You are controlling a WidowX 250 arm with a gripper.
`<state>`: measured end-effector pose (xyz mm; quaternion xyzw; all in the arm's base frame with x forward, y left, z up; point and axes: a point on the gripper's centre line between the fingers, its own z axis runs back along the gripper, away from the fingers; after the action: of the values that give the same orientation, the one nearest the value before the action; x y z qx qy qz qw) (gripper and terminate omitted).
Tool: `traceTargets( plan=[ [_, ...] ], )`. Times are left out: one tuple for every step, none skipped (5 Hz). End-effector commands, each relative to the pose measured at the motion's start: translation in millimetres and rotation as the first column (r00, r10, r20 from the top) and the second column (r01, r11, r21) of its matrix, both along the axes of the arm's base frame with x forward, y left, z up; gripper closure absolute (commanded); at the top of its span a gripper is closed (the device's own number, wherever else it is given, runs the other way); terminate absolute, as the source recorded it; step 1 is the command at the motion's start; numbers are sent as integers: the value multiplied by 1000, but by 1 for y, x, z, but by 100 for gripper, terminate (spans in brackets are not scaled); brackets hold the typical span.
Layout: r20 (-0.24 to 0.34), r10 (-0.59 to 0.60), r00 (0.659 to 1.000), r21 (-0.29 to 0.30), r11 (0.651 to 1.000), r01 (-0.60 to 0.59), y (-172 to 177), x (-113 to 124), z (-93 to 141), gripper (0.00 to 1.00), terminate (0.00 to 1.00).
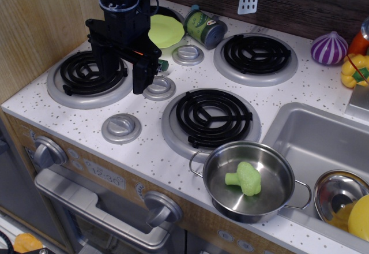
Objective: Take broccoli out of pan
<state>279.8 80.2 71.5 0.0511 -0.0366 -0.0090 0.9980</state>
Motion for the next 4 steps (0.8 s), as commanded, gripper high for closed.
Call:
traceTargets(
  plan=[
    [0,0,1000,0,1000,0,0,0,0,0,0],
    [-1,24,1000,39,999,-24,-48,-3,32,0,0],
    [10,10,1000,25,1000,-10,-97,-7,50,0,0],
    [29,16,999,48,999,-18,-148,-13,43,0,0]
  ],
)
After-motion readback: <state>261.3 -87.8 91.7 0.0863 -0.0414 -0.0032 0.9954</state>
